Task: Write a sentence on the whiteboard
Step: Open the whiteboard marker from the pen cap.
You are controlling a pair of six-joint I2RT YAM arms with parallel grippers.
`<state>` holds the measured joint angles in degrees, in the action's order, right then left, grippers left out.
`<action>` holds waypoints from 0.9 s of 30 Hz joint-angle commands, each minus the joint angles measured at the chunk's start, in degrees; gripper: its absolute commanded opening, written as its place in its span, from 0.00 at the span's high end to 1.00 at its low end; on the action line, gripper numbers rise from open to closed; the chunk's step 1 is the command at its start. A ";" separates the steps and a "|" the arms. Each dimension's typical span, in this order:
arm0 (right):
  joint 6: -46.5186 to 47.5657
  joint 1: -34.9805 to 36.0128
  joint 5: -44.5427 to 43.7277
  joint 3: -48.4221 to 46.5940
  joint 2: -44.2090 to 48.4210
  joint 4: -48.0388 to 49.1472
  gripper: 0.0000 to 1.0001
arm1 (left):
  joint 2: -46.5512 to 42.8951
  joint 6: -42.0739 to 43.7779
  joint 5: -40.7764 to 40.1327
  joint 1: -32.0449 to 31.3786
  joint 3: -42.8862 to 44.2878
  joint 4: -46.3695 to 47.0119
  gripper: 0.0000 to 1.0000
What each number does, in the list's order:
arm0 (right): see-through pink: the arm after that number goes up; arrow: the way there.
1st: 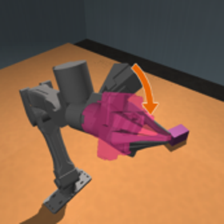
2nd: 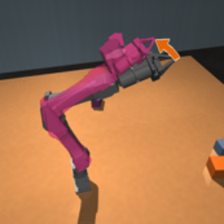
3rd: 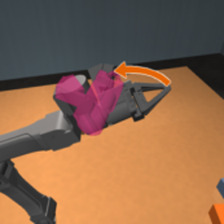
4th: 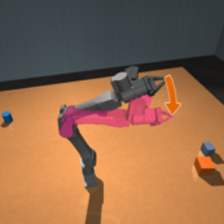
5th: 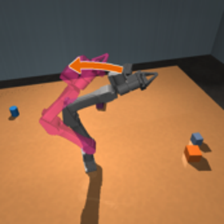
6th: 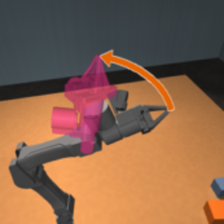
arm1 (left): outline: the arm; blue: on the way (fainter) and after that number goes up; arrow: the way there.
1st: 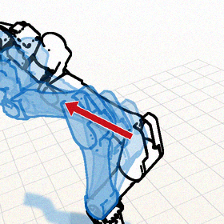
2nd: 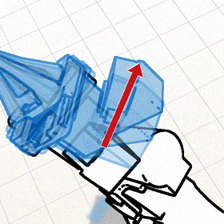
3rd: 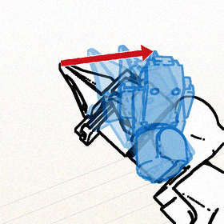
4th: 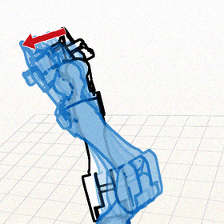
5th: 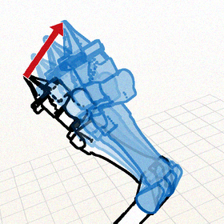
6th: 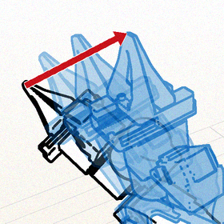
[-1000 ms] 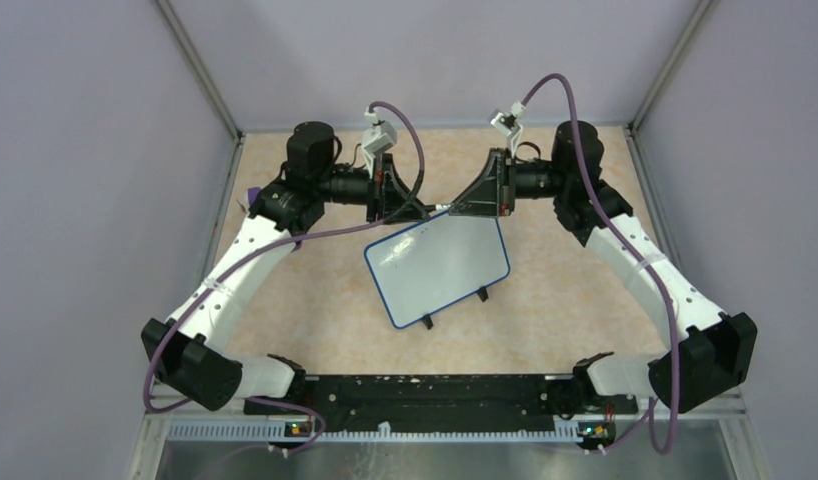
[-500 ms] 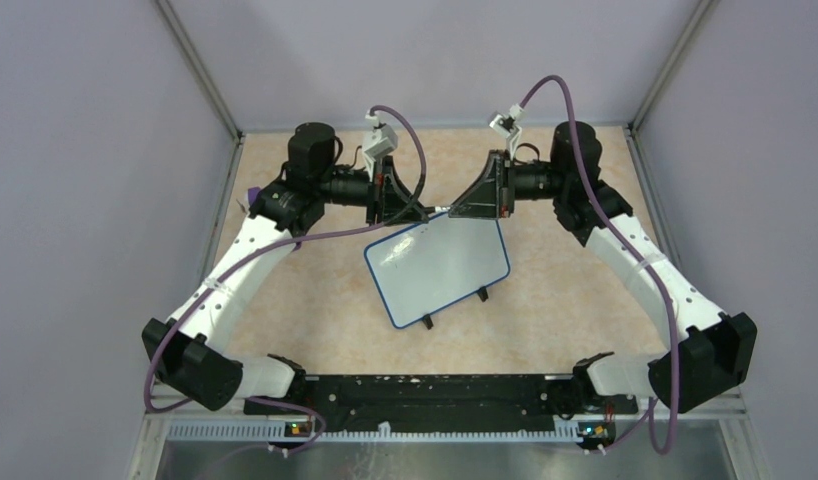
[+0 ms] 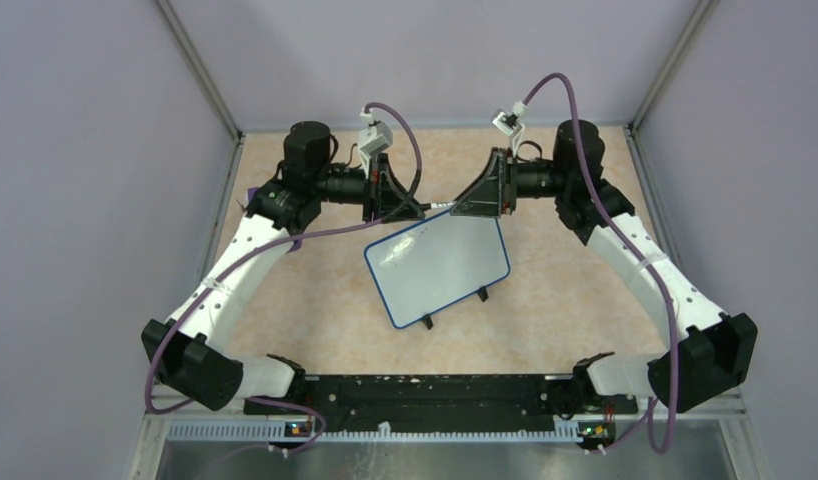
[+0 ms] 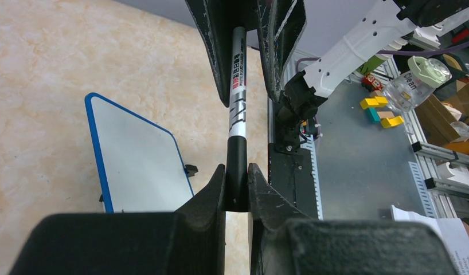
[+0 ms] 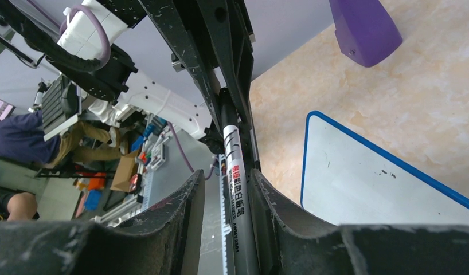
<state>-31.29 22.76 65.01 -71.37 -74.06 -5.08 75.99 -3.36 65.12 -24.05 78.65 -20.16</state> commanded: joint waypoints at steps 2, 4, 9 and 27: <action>-1.28 0.97 0.44 -3.33 -0.47 3.36 0.66 | -0.76 -1.48 0.36 -0.45 0.49 2.67 1.00; -1.40 1.35 0.44 -3.29 -0.57 3.42 0.66 | -0.67 -1.80 0.07 -0.59 0.62 3.01 1.00; -1.69 1.59 0.28 -3.29 -0.73 3.98 0.66 | -0.30 -2.00 0.09 -1.10 0.78 3.18 1.00; -2.72 2.27 0.60 -3.33 -0.97 4.58 0.70 | 1.07 -1.66 -0.33 -2.62 1.33 2.84 1.00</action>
<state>-33.34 23.92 65.04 -71.40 -74.70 -2.79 76.31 -4.78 64.95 -25.67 78.65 -19.70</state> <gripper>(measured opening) 0.314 0.172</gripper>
